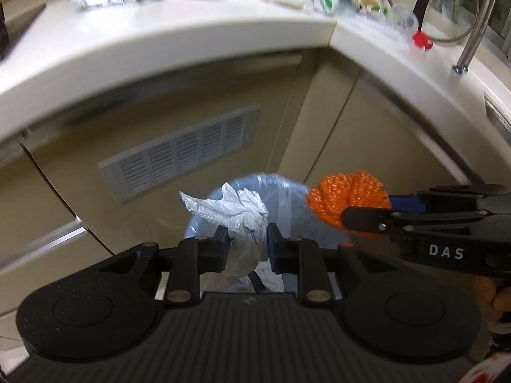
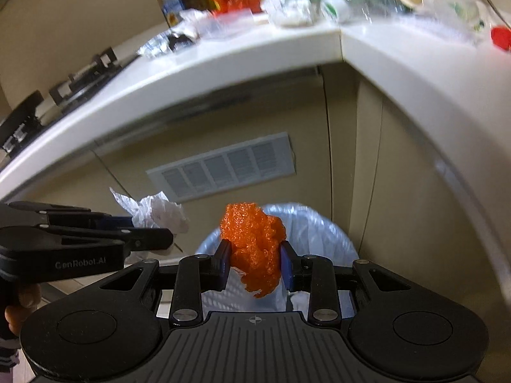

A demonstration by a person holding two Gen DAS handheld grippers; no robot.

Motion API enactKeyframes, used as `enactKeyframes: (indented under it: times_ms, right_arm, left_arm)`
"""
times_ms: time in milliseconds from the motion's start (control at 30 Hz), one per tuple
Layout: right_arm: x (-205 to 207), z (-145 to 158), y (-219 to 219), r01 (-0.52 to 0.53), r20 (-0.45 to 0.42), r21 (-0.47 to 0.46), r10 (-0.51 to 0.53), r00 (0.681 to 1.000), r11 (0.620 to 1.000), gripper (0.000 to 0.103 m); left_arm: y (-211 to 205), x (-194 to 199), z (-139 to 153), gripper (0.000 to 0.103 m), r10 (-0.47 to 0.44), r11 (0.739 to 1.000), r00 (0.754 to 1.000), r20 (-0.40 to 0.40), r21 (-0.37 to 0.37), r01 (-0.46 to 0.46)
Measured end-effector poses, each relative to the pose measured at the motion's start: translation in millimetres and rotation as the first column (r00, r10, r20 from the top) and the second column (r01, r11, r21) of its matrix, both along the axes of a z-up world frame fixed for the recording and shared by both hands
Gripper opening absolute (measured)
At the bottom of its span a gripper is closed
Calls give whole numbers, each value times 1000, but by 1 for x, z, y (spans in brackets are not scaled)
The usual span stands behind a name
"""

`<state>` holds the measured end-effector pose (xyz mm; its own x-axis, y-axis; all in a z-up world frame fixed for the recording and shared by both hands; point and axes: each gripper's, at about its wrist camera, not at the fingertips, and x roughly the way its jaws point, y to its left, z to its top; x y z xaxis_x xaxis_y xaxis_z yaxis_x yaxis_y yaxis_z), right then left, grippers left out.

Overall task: Collect trash
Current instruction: 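Carry both items over the wastebasket and open the left tool to drop the wrapper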

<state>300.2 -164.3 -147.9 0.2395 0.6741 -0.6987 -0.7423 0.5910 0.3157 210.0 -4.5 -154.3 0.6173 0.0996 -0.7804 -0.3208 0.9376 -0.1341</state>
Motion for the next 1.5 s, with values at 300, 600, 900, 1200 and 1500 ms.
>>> enactKeyframes:
  times_ms: [300,600,900,1200,1500]
  right_arm:
    - [9,-37,-1,51,-23,-58,-53,998,997,32]
    - [11,-57,-5,88,-34,-80,-91,995,993,32]
    - [16,-57,-2,104,-45,-84,-108,993,991,32]
    - [18,-58,-2,102,-60,-84,-107,992,991,32]
    - [19,-63,1,74,-75,-88,-81,994,993,32]
  left_arm:
    - [-6,16,-48,22,-49,998,997,-63,-31,47]
    - [-7,36,-74,23,-59,997,994,-97,-49,55]
    - [-5,47,-91,34,-65,996,991,-118,-71,57]
    - [-4,45,-90,48,-62,997,990,-124,-62,55]
    - [-1,34,-80,47,-51,997,993,-111,-59,44]
